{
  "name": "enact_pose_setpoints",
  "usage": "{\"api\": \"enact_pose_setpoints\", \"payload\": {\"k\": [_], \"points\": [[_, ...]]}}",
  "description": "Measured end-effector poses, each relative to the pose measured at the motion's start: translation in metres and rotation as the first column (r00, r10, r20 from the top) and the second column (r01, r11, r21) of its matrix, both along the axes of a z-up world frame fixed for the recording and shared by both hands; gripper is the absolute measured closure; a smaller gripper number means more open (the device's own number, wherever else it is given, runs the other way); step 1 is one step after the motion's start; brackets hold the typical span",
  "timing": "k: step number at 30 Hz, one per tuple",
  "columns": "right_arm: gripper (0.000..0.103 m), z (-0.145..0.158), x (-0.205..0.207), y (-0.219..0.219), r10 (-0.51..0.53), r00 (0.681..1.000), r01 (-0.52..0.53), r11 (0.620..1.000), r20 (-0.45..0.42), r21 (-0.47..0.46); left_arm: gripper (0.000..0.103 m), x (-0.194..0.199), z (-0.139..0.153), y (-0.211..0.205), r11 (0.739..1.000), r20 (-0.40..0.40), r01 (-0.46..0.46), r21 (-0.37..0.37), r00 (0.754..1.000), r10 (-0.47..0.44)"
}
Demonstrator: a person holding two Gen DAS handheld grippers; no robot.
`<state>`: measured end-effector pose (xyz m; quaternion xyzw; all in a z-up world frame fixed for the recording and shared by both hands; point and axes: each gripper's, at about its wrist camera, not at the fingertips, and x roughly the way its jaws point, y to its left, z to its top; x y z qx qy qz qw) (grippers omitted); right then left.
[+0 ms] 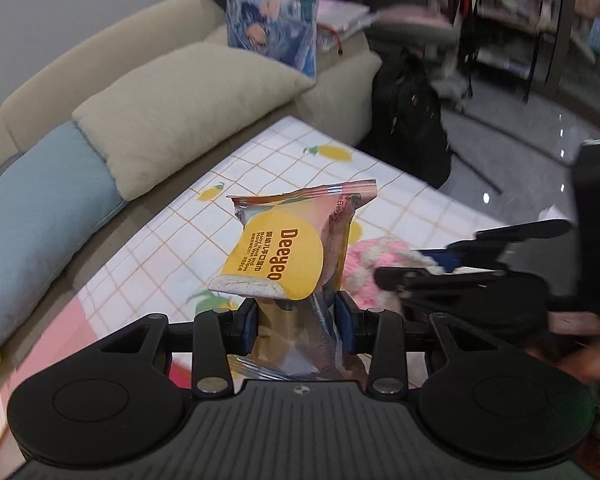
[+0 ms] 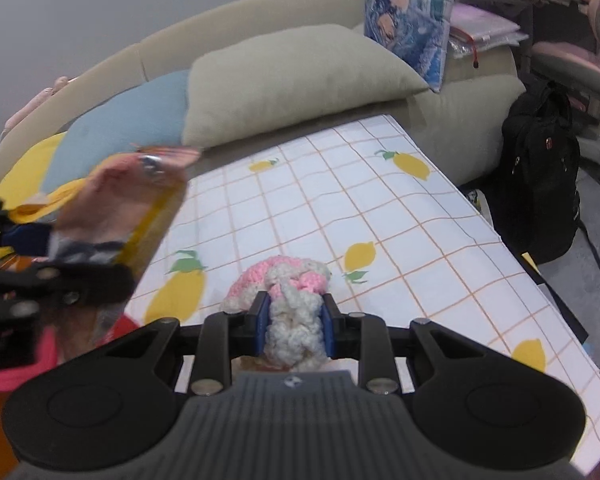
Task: Organize soft objects
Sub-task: 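Lift and carry the crocheted piece and snack packet with both grippers over the box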
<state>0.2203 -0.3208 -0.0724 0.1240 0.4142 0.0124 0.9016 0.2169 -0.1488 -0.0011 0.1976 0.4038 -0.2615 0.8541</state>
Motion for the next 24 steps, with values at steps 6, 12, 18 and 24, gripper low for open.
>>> {"api": "enact_pose_setpoints", "payload": {"k": [6,12,18,24], "points": [[0.078,0.041,-0.038,0.022,0.017,0.998,-0.02,0.998,0.055,0.058,0.059,-0.057,0.037,0.043,0.992,0.022,-0.073,-0.107,0.997,0.076],[0.078,0.079,-0.073,0.061,0.1,0.987,-0.111,0.99,0.124,0.086,0.059,-0.097,0.046,0.099,0.952,-0.006,-0.235,-0.196,0.971,0.238],[0.078,0.093,-0.095,0.111,0.225,0.964,-0.238,0.968,0.142,0.081,0.059,-0.118,0.035,0.163,0.886,-0.026,-0.424,-0.189,0.904,0.427],[0.078,0.09,-0.102,0.165,0.367,0.921,-0.376,0.925,0.131,0.047,0.059,-0.124,0.019,0.222,0.787,-0.056,-0.6,-0.143,0.799,0.599]]}}
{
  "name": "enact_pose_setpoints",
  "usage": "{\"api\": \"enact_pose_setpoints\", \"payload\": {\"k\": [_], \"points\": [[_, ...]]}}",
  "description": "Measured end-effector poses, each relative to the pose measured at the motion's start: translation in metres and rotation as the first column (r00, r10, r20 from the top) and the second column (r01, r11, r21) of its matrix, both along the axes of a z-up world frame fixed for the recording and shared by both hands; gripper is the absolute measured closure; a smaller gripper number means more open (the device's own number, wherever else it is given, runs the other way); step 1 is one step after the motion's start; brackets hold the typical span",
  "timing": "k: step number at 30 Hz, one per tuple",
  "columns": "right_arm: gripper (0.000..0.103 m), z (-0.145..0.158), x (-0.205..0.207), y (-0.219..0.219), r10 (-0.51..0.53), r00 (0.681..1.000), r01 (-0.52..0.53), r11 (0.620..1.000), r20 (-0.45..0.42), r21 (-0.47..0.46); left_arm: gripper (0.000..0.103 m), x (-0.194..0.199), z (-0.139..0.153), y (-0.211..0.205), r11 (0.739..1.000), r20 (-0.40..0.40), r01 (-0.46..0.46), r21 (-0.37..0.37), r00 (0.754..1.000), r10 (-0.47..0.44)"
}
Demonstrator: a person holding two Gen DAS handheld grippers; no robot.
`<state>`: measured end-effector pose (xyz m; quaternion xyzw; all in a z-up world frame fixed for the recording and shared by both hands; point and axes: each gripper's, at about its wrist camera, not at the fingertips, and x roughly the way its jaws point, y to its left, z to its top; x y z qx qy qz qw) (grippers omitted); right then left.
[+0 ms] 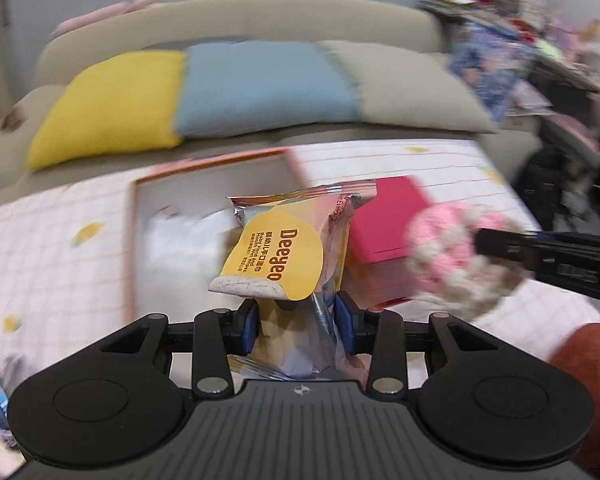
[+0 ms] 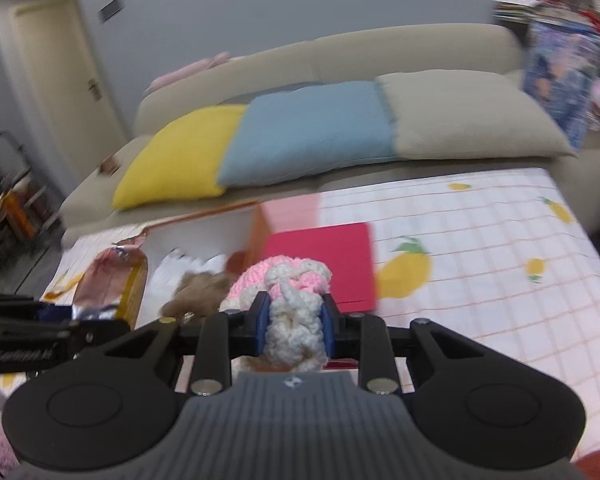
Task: Organize soft objects
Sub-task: 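Lift and carry the crocheted piece and snack packet with both grippers over the box, then lower both grippers into the box and open them to drop the items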
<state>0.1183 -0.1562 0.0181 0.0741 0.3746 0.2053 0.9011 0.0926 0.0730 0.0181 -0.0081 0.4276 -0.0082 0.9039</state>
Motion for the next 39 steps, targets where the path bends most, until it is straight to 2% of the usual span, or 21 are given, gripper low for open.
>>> {"api": "enact_pose_setpoints", "payload": {"k": [3,7,11,18,25,27,30,32,34,39], "points": [[0.078,-0.001,-0.001,0.025,0.068,0.998,-0.068,0.998,0.009,-0.015,0.059,0.0,-0.011,0.018,0.999,-0.039,-0.045,0.01,0.998,0.046],[0.078,-0.009,0.002,0.06,0.161,0.987,-0.161,0.986,0.0,-0.041,0.059,0.001,-0.028,0.031,0.997,-0.093,-0.07,-0.025,0.993,0.067],[0.078,-0.021,0.002,0.098,0.265,0.964,-0.263,0.957,-0.001,-0.125,0.059,0.01,-0.045,0.034,0.996,-0.13,-0.077,-0.051,0.989,0.069],[0.077,-0.048,0.017,0.131,0.332,0.94,-0.341,0.909,-0.078,-0.24,0.058,0.03,-0.063,0.033,0.999,-0.183,-0.033,0.019,0.983,0.036],[0.077,-0.062,0.024,0.138,0.357,0.923,-0.385,0.864,-0.143,-0.324,0.058,0.035,-0.085,0.033,0.993,-0.259,0.055,0.103,0.966,-0.027],[0.076,-0.066,0.025,0.14,0.358,0.92,-0.392,0.853,-0.159,-0.344,0.057,0.039,-0.09,0.032,0.992,-0.272,0.064,0.107,0.962,-0.033],[0.076,-0.074,0.025,0.142,0.358,0.915,-0.402,0.84,-0.186,-0.365,0.054,0.042,-0.094,0.036,0.994,-0.295,0.063,0.093,0.955,-0.033],[0.075,-0.076,0.024,0.143,0.362,0.913,-0.407,0.835,-0.189,-0.37,0.047,0.042,-0.095,0.039,0.995,-0.299,0.047,0.089,0.954,-0.019],[0.074,-0.077,0.021,0.145,0.366,0.913,-0.409,0.828,-0.182,-0.385,0.036,0.041,-0.094,0.041,0.995,-0.292,0.035,0.088,0.956,-0.008],[0.07,-0.075,0.017,0.145,0.378,0.91,-0.415,0.819,-0.172,-0.395,0.029,0.033,-0.085,0.043,0.997,-0.253,0.013,0.074,0.968,0.006]]}}
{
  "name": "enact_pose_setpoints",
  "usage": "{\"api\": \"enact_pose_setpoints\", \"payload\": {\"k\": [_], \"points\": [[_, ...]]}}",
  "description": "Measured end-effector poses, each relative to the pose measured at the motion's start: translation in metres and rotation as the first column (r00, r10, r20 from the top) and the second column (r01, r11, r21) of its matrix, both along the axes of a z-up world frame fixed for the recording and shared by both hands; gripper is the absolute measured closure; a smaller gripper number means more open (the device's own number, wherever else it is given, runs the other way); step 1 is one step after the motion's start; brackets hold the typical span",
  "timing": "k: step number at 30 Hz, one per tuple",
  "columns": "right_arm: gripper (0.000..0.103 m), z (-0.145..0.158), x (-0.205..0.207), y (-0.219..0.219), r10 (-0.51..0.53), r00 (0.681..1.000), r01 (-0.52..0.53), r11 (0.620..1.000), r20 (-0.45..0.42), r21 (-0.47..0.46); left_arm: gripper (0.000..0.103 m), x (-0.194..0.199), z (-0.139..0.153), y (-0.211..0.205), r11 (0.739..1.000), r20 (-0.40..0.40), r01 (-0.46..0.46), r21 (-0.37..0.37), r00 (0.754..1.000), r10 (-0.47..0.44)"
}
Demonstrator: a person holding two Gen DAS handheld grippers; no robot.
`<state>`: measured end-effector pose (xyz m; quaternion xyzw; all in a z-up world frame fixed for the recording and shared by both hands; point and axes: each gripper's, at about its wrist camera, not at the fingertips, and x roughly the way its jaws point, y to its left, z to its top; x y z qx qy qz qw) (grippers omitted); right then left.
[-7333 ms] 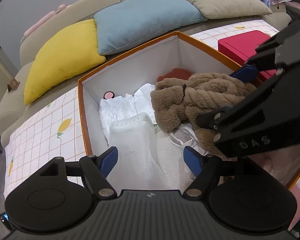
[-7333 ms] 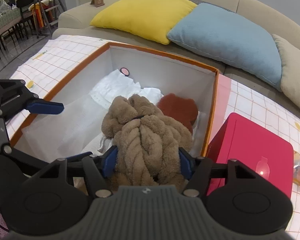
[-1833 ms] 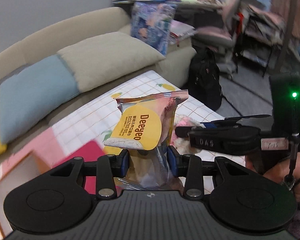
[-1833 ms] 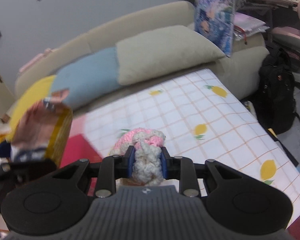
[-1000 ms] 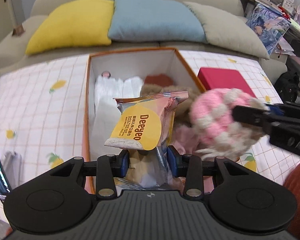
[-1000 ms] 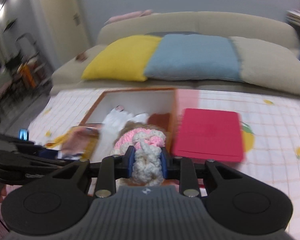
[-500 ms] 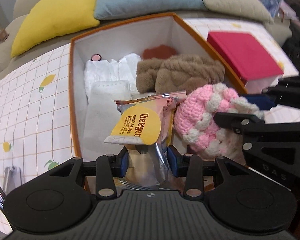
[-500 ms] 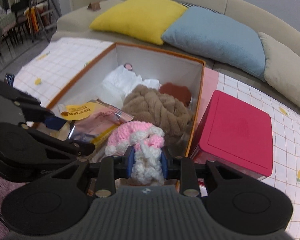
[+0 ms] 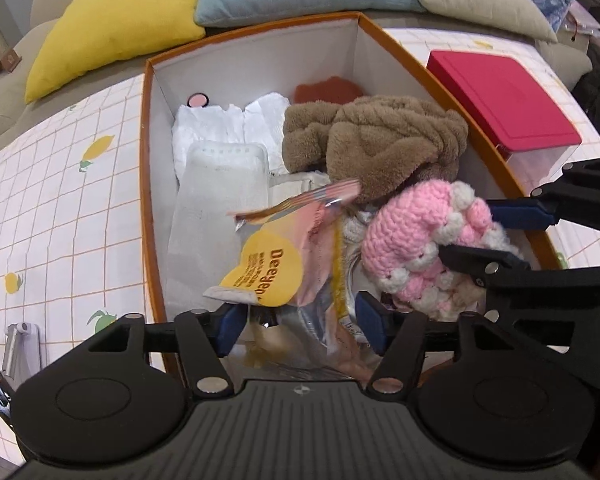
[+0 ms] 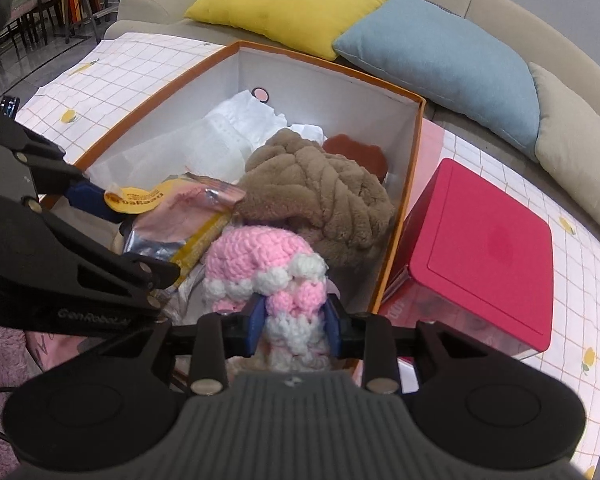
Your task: Organize soft objects
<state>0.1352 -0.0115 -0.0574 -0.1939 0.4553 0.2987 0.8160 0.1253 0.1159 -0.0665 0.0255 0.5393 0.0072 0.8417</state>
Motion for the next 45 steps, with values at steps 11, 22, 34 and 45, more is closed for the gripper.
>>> {"api": "enact_pose_setpoints", "payload": {"k": [11,22,34,45], "points": [[0.043,0.042,-0.01,-0.021,-0.023,0.995,0.018,0.999,0.094,0.051,0.02,-0.019,0.035,-0.008,0.998,0.14,-0.009,0.059,0.99,0.001],[0.025,0.083,-0.028,-0.087,-0.237,0.967,0.212,0.952,0.095,0.22,0.02,-0.052,0.076,-0.032,0.998,0.367,-0.002,0.062,0.93,-0.021],[0.01,0.103,-0.08,-0.154,-0.5,0.848,0.415,0.832,0.175,0.368,0.023,-0.097,0.105,-0.064,0.992,0.63,0.027,-0.12,0.774,0.055],[0.007,0.107,-0.12,-0.168,-0.572,0.798,0.479,0.793,0.191,0.376,0.015,-0.115,0.105,-0.066,0.981,0.599,-0.129,-0.142,0.778,0.189]]}}
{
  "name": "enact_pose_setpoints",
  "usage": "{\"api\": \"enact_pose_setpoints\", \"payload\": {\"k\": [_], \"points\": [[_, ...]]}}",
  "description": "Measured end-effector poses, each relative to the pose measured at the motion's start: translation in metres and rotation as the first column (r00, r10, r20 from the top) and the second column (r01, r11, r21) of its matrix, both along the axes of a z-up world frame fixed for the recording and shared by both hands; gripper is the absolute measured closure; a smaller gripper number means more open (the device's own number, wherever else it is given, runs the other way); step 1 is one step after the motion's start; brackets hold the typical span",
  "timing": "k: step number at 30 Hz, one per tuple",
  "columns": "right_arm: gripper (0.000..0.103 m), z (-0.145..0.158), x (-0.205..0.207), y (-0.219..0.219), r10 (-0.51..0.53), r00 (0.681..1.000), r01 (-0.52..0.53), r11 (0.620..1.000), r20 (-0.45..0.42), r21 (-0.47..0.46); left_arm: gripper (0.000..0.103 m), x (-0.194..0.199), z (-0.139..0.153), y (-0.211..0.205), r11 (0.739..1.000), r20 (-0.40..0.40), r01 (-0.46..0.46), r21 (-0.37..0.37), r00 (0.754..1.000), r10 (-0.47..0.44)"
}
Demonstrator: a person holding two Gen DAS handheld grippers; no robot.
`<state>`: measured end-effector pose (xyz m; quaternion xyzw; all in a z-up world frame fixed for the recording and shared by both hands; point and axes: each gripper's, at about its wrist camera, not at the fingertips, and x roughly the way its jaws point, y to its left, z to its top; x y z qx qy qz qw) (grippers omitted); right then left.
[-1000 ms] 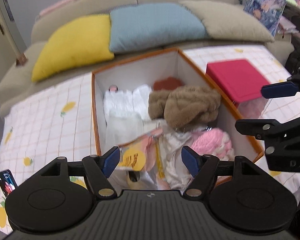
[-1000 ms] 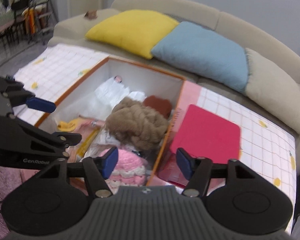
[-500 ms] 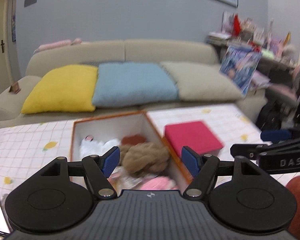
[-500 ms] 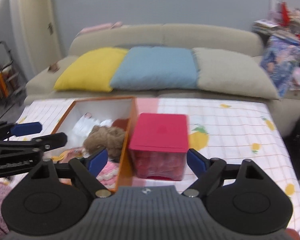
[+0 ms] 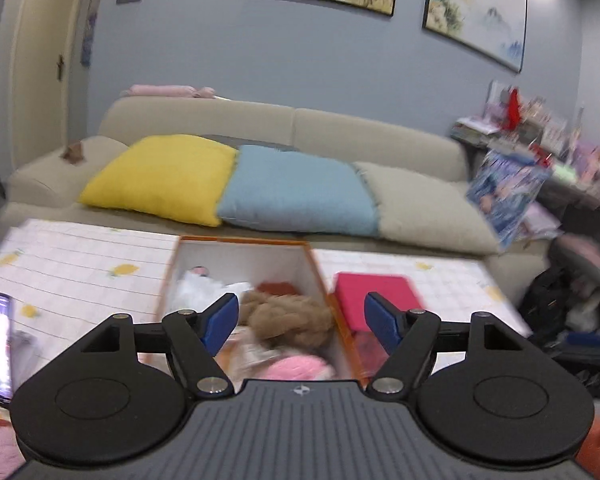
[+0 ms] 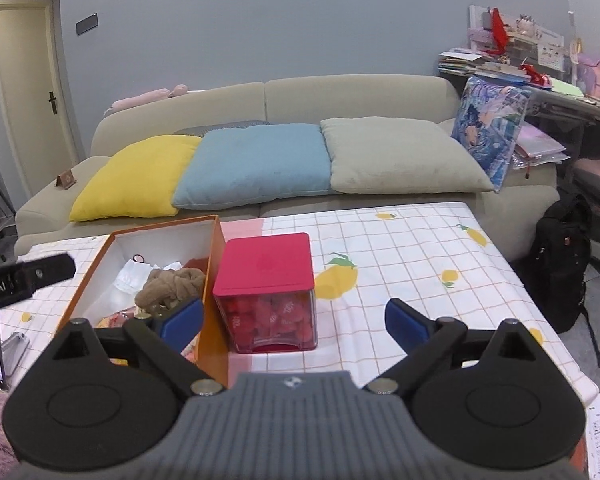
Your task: Organize soft objects
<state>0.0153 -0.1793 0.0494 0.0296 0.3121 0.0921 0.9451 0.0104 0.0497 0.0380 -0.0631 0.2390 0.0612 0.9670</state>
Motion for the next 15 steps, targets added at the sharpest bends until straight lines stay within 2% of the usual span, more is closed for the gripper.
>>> {"api": "enact_pose_setpoints", "payload": {"k": [3,5,9,15], "points": [[0.003,-0.004,-0.007,0.0,-0.02,1.0,0.02,1.0,0.011,-0.005,0.013,-0.006,-0.008,-0.009,0.993,-0.009,-0.014,0.114,1.0,0.015],[0.003,-0.009,-0.01,0.002,-0.015,1.0,0.016,1.0,0.011,-0.024,0.013,-0.008,-0.014,-0.014,0.988,-0.021,0.0,0.152,1.0,0.003],[0.003,-0.018,-0.009,0.008,-0.007,1.0,0.007,0.998,-0.002,-0.069,0.013,-0.007,-0.024,-0.016,0.99,-0.07,0.035,0.134,0.997,-0.026],[0.003,-0.031,-0.004,0.017,0.007,0.999,-0.011,0.995,-0.044,-0.103,0.013,0.005,-0.046,-0.018,0.992,-0.16,0.03,0.124,0.987,-0.01]]}}
